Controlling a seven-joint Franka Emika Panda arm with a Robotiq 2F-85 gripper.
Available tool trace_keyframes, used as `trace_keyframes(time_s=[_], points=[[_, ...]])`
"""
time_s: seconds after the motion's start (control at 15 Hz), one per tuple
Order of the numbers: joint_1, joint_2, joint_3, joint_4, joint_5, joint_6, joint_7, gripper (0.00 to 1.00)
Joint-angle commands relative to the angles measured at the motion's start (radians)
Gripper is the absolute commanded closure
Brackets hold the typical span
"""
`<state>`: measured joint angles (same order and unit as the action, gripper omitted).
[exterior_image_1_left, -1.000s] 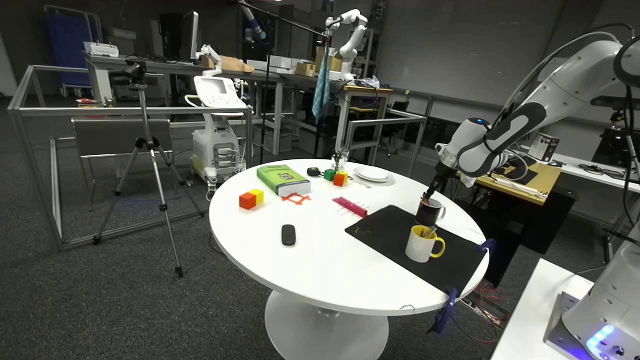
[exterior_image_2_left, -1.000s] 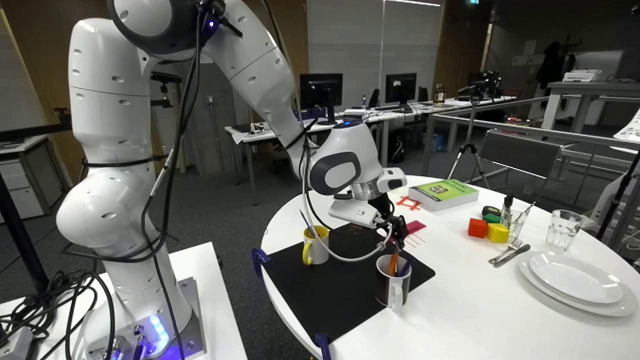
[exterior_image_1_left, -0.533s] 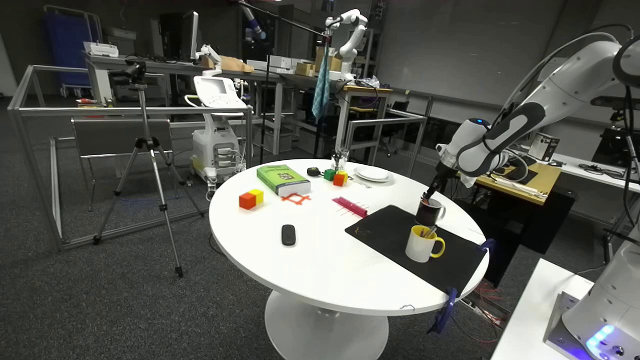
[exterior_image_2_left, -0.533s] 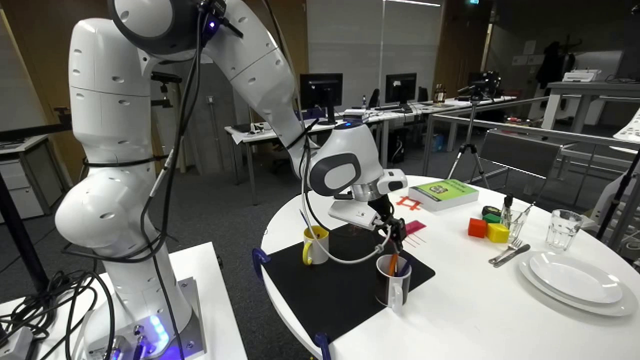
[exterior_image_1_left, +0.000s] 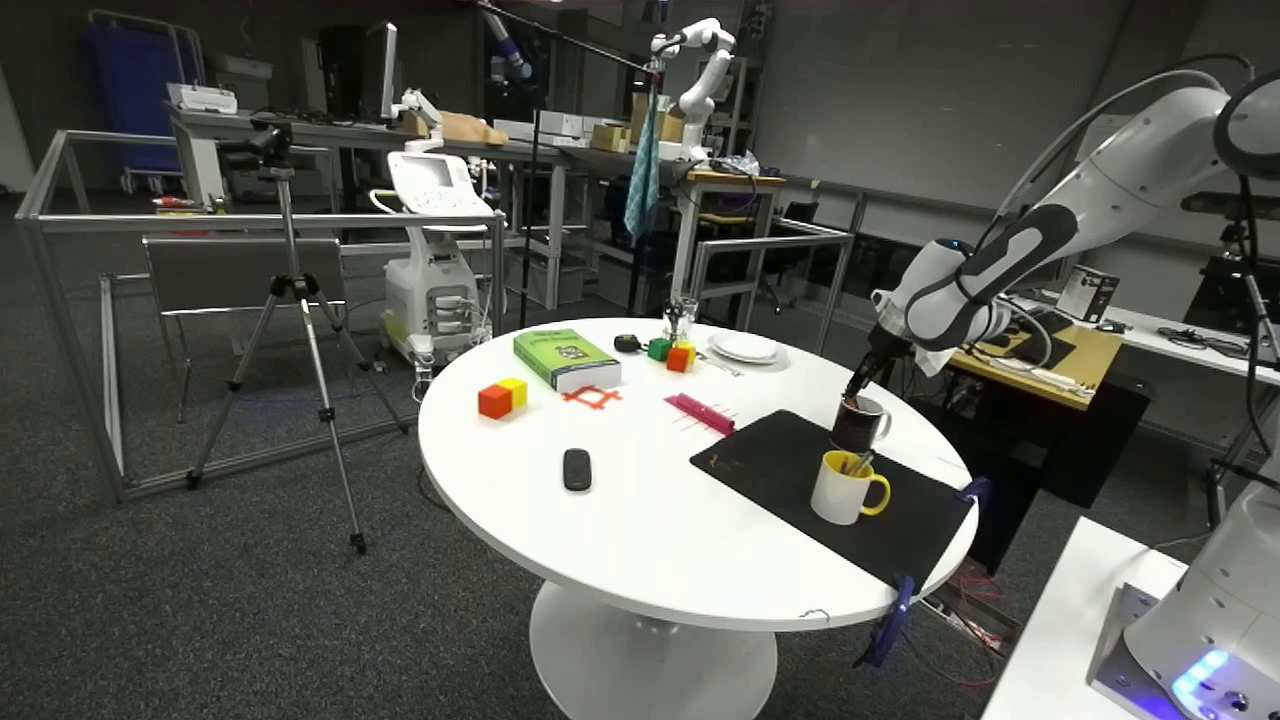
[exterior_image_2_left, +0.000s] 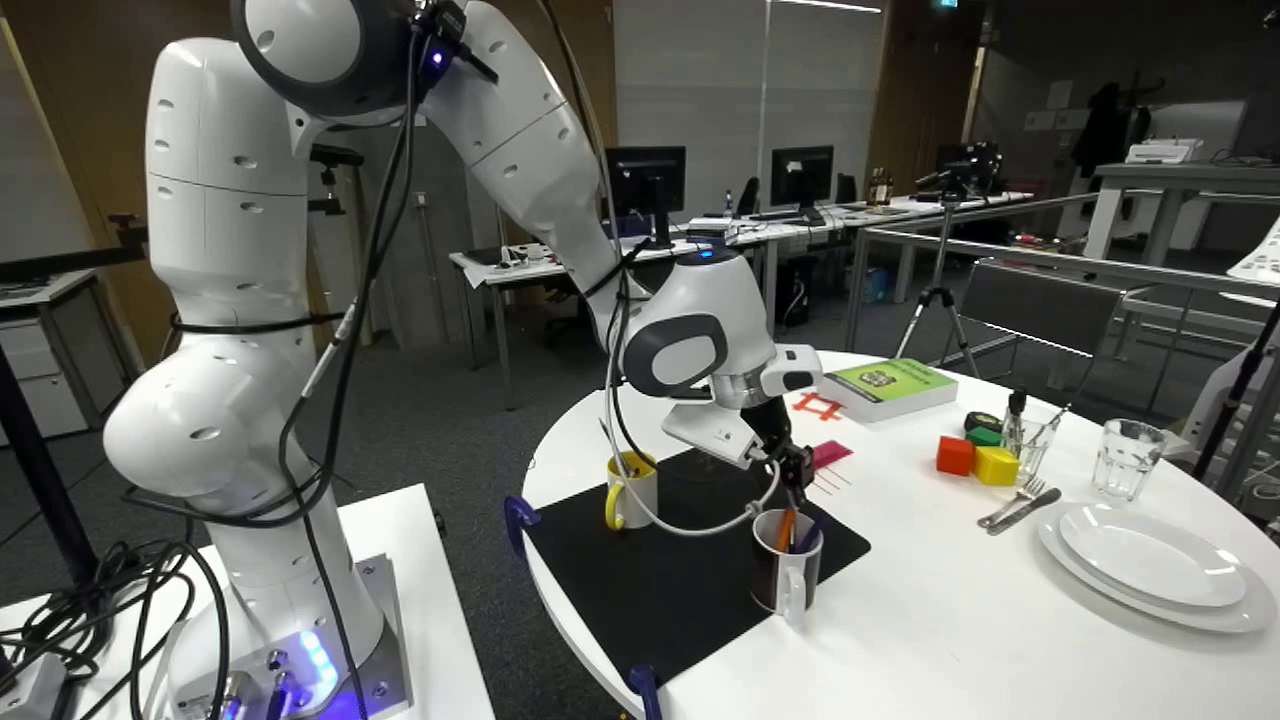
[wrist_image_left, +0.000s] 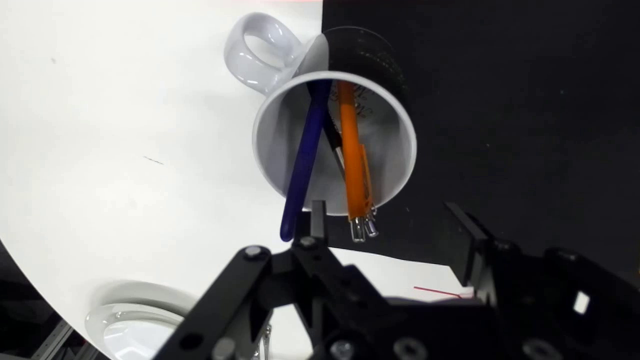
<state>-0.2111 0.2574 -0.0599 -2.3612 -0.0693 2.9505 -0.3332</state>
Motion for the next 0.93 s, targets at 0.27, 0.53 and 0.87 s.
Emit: trace_keyframes(time_s=[0.27,0.53,0.87], points=[[-0.039,0.063,0.027,0.087,0.025,-0.01,-0.022,0.43],[-0.039,0.086,0.025,0.114,0.016,-0.02,-0.017,0.76],[-0.032,0.088,0.021,0.112,0.004,-0.017,-0.014,1.0]])
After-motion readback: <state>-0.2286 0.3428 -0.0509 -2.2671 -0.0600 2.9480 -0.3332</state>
